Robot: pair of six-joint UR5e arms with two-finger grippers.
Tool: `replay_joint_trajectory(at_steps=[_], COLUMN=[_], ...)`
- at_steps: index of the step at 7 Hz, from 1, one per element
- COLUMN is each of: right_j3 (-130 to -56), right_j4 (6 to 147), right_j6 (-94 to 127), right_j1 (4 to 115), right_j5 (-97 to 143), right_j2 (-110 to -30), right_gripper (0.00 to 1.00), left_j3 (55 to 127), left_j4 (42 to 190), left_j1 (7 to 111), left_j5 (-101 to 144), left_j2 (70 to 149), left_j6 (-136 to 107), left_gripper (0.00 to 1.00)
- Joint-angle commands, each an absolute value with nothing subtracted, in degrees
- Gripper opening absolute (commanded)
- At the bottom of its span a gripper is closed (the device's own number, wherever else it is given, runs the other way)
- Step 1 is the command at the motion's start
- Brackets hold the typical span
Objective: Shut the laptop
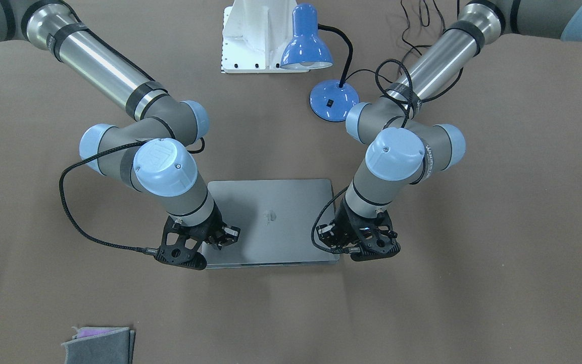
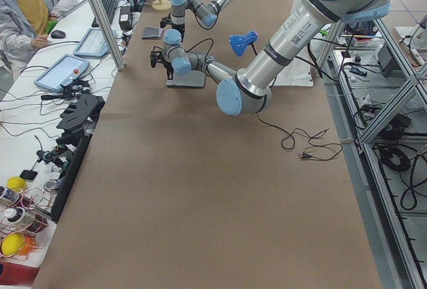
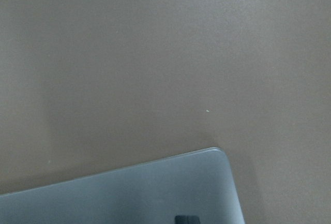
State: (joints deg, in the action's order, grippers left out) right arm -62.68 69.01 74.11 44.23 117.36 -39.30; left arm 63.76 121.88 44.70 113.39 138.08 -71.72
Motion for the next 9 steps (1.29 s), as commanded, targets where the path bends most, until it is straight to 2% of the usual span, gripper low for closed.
replay_joint_trajectory(at_steps=[1, 2, 3, 4, 5, 7, 9], right_j3=[-62.8, -63.3, -64.2, -66.3, -69.6, -80.2, -88.2], right_j4=[68.9, 68.9, 69.0, 69.5, 69.6, 69.9, 70.3], right_j6=[74.2, 74.7, 74.7, 74.1, 73.8, 71.6, 62.7], right_j1=[44.6, 45.3, 46.9, 48.7, 50.9, 55.7, 63.9], right_j5=[119.0, 119.5, 122.1, 124.2, 127.5, 131.6, 137.4], right_j2=[-39.3, -39.0, -39.1, -40.0, -42.4, -52.1, -62.8], right_gripper=[0.00, 0.45, 0.95, 0.98, 0.99, 1.00, 1.00], left_j3=[64.0, 65.3, 67.0, 70.5, 75.4, 87.7, 99.0], left_j4=[121.9, 121.8, 121.7, 121.1, 120.9, 113.9, 107.4], left_j1=[44.6, 44.6, 44.8, 45.1, 45.6, 52.7, 58.9], left_j5=[113.4, 113.5, 113.6, 113.9, 114.1, 124.3, 129.9], left_j2=[138.1, 138.1, 137.9, 136.3, 133.4, 125.6, 115.9], left_j6=[-71.7, -71.8, -71.7, -71.7, -71.7, -71.0, -58.1], left_gripper=[0.00, 0.13, 0.59, 0.83, 0.97, 0.97, 0.97])
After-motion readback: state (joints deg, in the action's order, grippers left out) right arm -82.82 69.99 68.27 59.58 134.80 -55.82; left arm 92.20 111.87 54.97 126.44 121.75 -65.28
